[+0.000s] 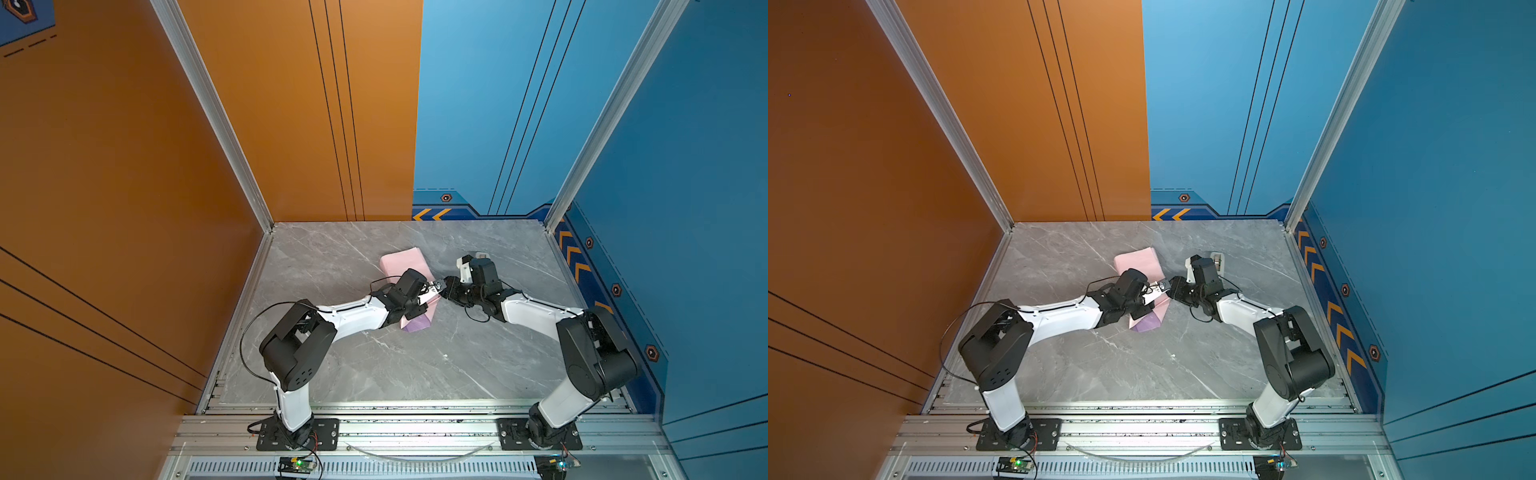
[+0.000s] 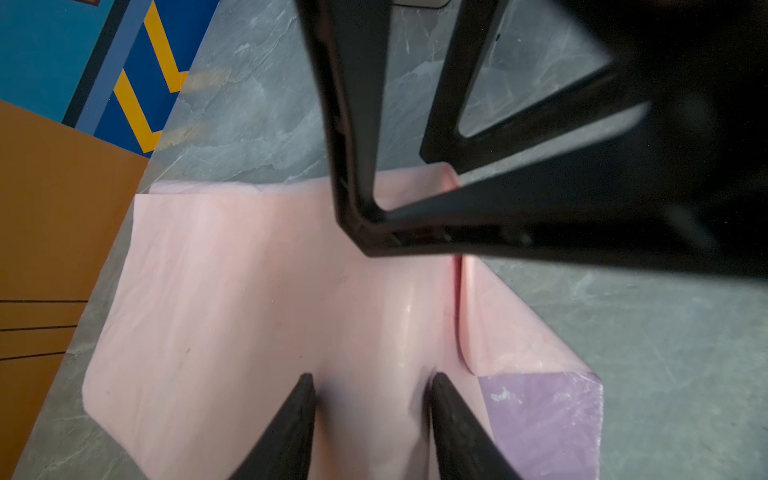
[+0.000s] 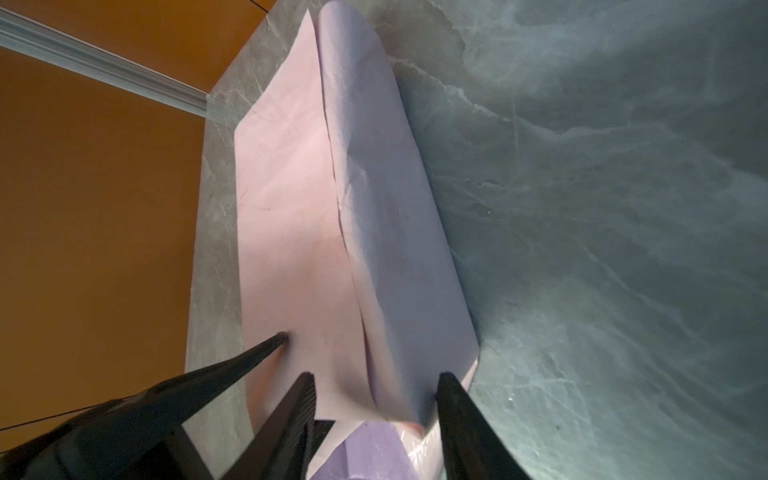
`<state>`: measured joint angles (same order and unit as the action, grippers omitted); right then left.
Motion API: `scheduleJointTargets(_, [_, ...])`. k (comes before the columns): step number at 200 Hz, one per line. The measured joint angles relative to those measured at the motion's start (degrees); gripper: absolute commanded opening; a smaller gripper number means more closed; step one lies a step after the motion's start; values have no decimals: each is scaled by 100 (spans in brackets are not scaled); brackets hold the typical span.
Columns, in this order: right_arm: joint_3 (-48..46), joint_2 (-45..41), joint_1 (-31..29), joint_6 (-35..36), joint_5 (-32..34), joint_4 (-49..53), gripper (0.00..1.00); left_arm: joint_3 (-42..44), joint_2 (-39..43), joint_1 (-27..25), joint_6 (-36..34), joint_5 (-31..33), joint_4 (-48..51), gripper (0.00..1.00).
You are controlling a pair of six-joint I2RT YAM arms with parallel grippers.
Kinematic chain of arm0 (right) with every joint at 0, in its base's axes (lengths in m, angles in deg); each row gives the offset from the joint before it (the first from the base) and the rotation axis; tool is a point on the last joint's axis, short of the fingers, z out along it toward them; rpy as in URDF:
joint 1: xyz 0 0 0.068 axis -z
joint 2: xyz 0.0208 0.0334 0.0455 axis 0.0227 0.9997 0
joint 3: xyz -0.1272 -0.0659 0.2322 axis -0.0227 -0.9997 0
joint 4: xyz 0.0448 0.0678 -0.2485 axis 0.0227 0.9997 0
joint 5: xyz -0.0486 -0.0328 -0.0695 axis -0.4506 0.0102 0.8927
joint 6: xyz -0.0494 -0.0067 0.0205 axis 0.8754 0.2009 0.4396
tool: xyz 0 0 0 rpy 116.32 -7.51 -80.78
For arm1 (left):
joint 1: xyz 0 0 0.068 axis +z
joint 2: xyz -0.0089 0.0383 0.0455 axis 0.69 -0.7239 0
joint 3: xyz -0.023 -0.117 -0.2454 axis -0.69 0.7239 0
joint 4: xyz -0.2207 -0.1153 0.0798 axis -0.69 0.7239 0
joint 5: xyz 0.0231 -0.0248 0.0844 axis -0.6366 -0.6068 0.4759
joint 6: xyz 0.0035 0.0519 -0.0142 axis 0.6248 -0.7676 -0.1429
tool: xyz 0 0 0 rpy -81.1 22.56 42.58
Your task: Wrap the gift box in paper
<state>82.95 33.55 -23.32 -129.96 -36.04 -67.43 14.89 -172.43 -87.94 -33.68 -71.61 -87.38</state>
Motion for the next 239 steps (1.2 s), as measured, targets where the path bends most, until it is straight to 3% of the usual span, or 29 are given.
scheduleJointTargets(31, [83,76,-31,168,170,201,32,-2,0,-2,13,-7,4,57])
scheduleJointTargets(68, [90,72,-55,219,238,208,30,-2,33,-7,24,-42,4,66])
scheduleJointTargets(126, [90,70,-55,238,236,201,29,-9,387,81,79,-225,-114,69])
scheduleJointTargets(157, [90,70,-59,236,236,190,29,-48,365,153,76,-286,-96,69])
scheduleJointTargets(210, [90,44,-61,234,254,195,30,-52,-4,157,44,-291,-72,55])
scheduleJointTargets(239, [44,-76,-59,214,345,267,43,-52,-76,157,13,-282,-92,49])
